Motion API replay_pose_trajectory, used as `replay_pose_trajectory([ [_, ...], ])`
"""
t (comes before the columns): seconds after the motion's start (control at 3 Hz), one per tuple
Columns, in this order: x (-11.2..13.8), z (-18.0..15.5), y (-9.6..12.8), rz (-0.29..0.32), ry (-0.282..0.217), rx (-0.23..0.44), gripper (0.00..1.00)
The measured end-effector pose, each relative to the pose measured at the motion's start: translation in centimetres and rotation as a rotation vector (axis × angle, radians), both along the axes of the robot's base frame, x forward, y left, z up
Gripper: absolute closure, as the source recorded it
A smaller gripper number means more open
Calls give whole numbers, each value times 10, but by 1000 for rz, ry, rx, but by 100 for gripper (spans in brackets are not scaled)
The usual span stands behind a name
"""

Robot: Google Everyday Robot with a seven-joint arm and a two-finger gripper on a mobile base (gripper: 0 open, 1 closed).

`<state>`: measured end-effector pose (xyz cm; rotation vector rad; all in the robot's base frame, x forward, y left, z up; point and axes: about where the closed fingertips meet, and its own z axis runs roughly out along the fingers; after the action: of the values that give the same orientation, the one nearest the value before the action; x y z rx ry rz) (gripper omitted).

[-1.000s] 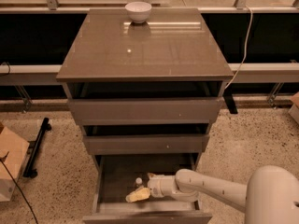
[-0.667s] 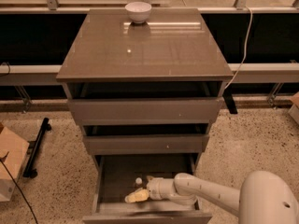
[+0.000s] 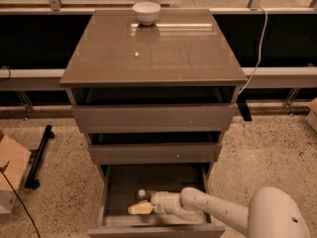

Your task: Pick water bottle from bottom drawer and place on counter

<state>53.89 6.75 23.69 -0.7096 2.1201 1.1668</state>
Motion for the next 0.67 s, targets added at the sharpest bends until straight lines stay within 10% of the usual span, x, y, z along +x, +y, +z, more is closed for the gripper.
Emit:
replay_pose_trajectory([
  [0.67, 8, -4, 16, -34, 2, 36, 66],
])
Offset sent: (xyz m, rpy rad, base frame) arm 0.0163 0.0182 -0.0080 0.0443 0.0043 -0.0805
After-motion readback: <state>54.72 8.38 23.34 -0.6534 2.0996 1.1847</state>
